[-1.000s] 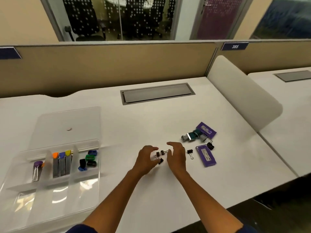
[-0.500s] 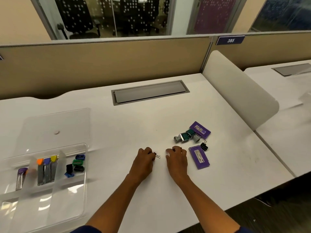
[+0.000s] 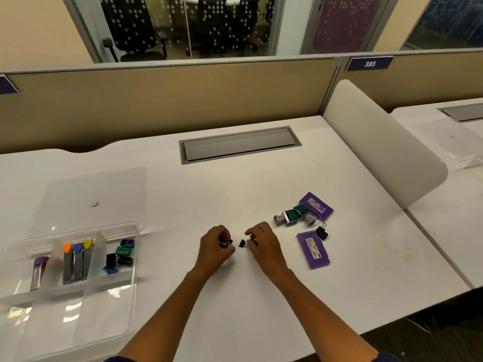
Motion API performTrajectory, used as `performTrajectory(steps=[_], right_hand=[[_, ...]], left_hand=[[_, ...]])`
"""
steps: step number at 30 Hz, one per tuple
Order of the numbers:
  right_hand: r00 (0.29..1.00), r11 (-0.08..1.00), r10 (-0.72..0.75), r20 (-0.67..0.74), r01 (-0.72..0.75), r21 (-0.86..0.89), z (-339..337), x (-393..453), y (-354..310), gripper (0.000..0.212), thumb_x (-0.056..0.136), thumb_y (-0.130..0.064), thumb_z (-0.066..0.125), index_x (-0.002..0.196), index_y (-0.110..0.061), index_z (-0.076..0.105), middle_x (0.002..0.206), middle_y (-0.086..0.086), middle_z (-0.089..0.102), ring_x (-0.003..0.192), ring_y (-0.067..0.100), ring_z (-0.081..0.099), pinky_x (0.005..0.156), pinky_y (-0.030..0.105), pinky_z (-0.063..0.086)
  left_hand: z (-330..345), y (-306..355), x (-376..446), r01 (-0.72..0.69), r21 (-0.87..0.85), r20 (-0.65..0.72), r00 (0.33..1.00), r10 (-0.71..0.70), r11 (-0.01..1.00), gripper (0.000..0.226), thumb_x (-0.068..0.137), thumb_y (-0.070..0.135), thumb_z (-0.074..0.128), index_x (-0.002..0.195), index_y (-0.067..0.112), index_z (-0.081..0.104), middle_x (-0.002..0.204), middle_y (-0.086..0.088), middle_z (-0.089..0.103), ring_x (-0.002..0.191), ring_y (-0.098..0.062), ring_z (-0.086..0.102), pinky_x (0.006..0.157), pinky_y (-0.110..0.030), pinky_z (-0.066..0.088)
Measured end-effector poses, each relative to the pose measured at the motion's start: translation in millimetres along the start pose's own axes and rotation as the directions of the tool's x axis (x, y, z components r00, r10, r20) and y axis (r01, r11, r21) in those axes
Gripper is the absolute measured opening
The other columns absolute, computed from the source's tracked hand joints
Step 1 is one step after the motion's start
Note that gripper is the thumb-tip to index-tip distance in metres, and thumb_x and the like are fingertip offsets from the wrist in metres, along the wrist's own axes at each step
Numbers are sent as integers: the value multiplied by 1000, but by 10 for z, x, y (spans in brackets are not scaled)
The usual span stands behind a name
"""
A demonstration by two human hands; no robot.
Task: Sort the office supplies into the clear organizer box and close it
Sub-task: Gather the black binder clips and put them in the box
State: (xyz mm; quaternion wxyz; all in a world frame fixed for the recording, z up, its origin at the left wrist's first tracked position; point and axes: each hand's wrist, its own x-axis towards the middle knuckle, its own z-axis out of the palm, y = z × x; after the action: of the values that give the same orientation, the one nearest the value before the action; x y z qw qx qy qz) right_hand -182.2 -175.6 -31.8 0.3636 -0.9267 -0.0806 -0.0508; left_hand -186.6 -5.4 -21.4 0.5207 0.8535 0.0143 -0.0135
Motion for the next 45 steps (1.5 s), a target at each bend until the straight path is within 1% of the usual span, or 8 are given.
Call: performTrajectory(steps=[3, 6, 12, 24, 29, 34, 38, 45], right_hand=[[992, 999, -24, 120, 26, -19, 45, 13, -69, 33, 84, 0, 63, 115, -12, 63, 115, 5, 52, 84, 20, 61, 77, 29, 51], [968, 988, 42, 246, -3, -156, 106, 44, -114, 37, 88, -3, 58, 125, -8, 59, 127, 8, 49, 106, 25, 57, 89, 29, 46], [956, 938, 111, 273, -10, -347, 208, 82, -211, 24, 89, -3, 48, 104, -10, 66, 113, 8, 53, 101, 29, 54, 77, 40, 51], [955, 852, 288, 68, -288, 437, -28, 52, -768, 16, 80, -10, 70, 92, -20, 68, 90, -6, 70, 78, 5, 66, 67, 14, 51], [987, 927, 155, 51, -163, 338, 9, -8, -865, 20, 84, -14, 68, 103, -19, 65, 100, -5, 68, 93, 4, 63, 78, 8, 48], [982, 985, 137, -130, -122, 121, -34, 44, -558, 24, 89, -7, 60, 112, -14, 64, 113, 3, 63, 107, 16, 56, 91, 26, 46], [980, 981, 146, 132, -126, -147, -43, -14, -192, 41, 90, -9, 61, 130, -15, 56, 133, 7, 53, 121, 28, 47, 99, 31, 40], [971, 948, 217, 103, -184, -259, 118, -60, -163, 39, 85, 10, 47, 107, -13, 69, 115, 7, 59, 104, 27, 53, 79, 28, 45]], left_hand=[[-152, -26, -15, 233, -396, 23, 970, -244, 888, 16, 76, -5, 64, 85, 8, 67, 80, -9, 66, 72, -16, 61, 67, -24, 52], [-297, -40, 11, 379, -733, 144, 898, -416, 565, 16, 86, -9, 55, 92, 0, 66, 82, -17, 62, 78, -29, 61, 73, -32, 59], [-403, 26, 4, 446, -878, 304, 801, -516, 175, 16, 84, -7, 46, 84, -6, 62, 85, -19, 59, 82, -29, 59, 82, -36, 56], [-165, 117, 8, 600, -799, 552, 700, -453, -46, 54, 95, 41, 50, 112, -10, 58, 111, -27, 63, 103, -36, 62, 85, -44, 56], [-102, 267, 14, 627, -778, 545, 704, -456, 38, 20, 96, 23, 53, 95, 6, 62, 90, -11, 65, 86, -21, 64, 72, -35, 58], [-171, 245, 43, 616, -786, 485, 662, -571, 47, 33, 97, 29, 51, 74, 5, 55, 75, -11, 57, 65, -21, 58, 55, -25, 50], [-308, 205, 16, 605, -790, 441, 675, -592, 100, 39, 100, 31, 46, 74, 4, 55, 76, -13, 56, 66, -21, 55, 61, -26, 44], [-397, 121, -60, 593, -795, 408, 681, -608, 130, 39, 101, 31, 41, 92, -3, 59, 82, -17, 57, 72, -24, 56, 65, -30, 48]])
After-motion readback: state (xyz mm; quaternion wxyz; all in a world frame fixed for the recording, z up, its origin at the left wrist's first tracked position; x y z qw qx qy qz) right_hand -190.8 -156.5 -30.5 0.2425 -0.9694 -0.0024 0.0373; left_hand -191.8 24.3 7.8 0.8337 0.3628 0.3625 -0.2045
